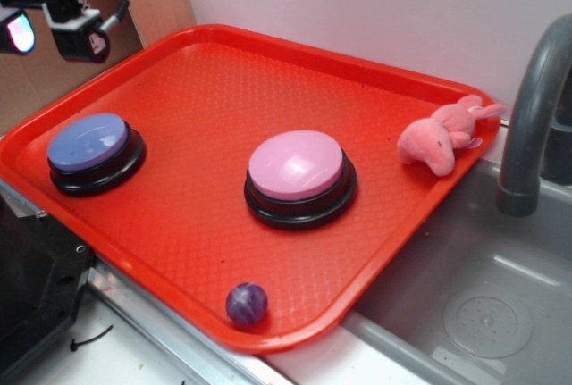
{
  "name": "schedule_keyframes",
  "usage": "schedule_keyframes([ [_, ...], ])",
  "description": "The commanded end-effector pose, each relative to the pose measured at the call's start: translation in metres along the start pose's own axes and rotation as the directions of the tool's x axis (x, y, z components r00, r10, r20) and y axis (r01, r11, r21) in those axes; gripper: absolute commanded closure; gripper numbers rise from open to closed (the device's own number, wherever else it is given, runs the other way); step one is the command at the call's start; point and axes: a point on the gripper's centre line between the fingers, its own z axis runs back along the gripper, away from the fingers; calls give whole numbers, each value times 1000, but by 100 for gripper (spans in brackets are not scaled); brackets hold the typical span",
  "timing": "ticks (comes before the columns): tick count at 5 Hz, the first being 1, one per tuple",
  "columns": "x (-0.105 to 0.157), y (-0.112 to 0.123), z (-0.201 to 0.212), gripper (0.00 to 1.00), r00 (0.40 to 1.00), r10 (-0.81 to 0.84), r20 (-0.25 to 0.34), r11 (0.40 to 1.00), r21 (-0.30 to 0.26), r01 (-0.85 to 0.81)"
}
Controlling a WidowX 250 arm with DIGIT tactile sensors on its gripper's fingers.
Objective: Push the purple button.
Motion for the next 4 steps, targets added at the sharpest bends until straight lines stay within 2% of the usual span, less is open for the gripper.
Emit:
schedule_keyframes([
  [1,8,10,-35,0,1000,-22,10,999,-49,22],
  [3,0,-2,-58,0,998,-50,-38,998,-33,48],
  [4,-1,-3,-64,0,997,-59,-40,998,-20,58],
])
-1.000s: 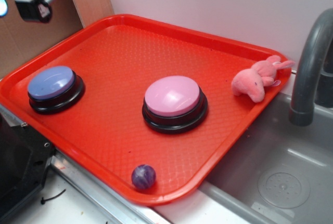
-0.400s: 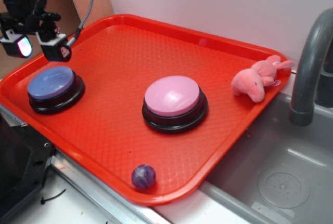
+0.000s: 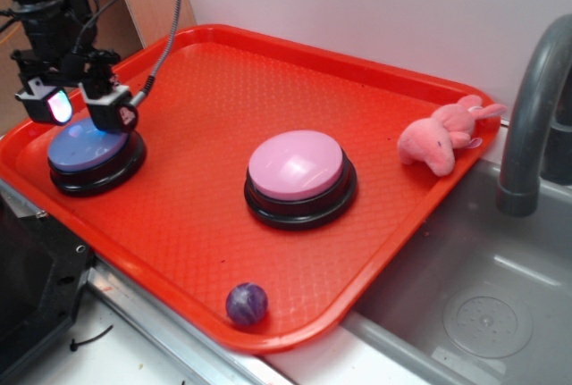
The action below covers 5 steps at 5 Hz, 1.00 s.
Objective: Push the purple button.
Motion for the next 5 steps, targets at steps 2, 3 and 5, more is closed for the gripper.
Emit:
schedule_keyframes([
  [2,0,2,11,0,999,-19,40,1000,0,19],
  [3,1,6,31,0,999,-11,51,1000,-23,12],
  [5,4,7,47,0,997,-15,71,999,-29,17],
])
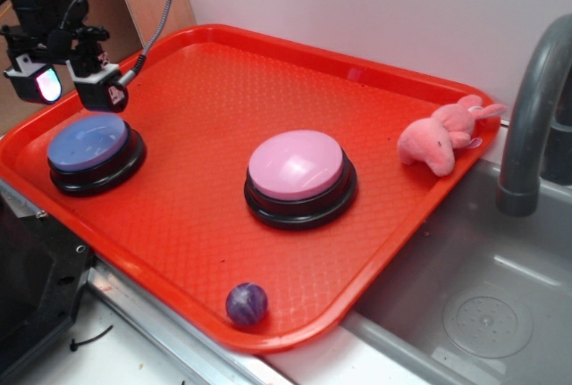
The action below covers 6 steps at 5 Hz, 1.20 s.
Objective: Push the purple button.
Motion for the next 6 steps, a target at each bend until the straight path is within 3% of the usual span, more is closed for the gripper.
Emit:
schedule_keyframes([
  [1,6,6,11,0,999,-8,46,1000,5,8],
  [3,5,7,31,0,996,-3,94,1000,0,3],
  [4,6,7,49,0,994,-3,114,999,-31,6],
  [6,6,2,63,0,991,-12,134,1000,-20,15],
])
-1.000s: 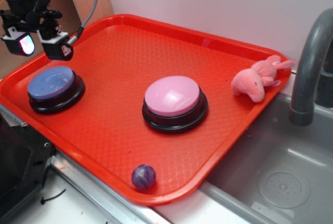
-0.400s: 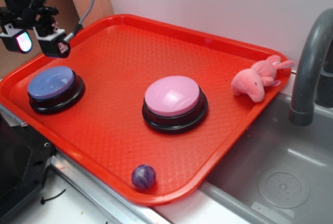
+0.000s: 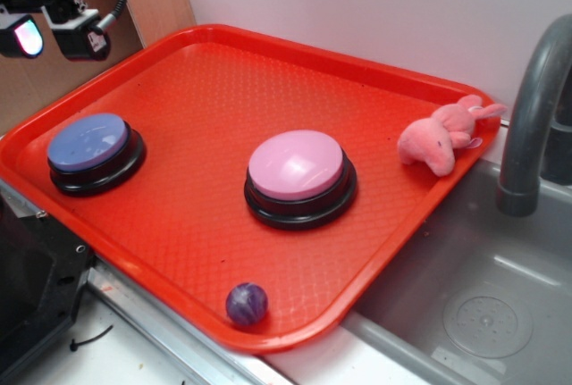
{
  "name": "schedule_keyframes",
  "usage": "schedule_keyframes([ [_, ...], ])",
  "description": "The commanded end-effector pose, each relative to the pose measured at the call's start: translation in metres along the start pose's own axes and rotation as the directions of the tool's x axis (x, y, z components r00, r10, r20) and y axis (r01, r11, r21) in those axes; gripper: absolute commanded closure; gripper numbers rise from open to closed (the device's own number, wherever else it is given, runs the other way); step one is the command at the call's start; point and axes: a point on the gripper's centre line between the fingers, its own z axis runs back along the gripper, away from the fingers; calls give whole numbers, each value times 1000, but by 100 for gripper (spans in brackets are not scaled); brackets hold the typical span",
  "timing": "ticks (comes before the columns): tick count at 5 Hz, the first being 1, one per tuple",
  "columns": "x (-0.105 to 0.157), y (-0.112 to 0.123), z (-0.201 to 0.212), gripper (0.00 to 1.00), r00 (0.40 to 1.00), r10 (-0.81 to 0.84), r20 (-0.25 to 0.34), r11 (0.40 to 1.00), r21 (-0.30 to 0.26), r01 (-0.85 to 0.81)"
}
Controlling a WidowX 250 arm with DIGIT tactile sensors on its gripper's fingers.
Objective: Push the purple button.
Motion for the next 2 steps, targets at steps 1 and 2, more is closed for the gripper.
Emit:
schedule_keyframes([
  [1,3,-2,26,0,1000,-6,29,1000,12,5],
  [2,0,-1,35,0,998,-2,61,1000,22,0],
])
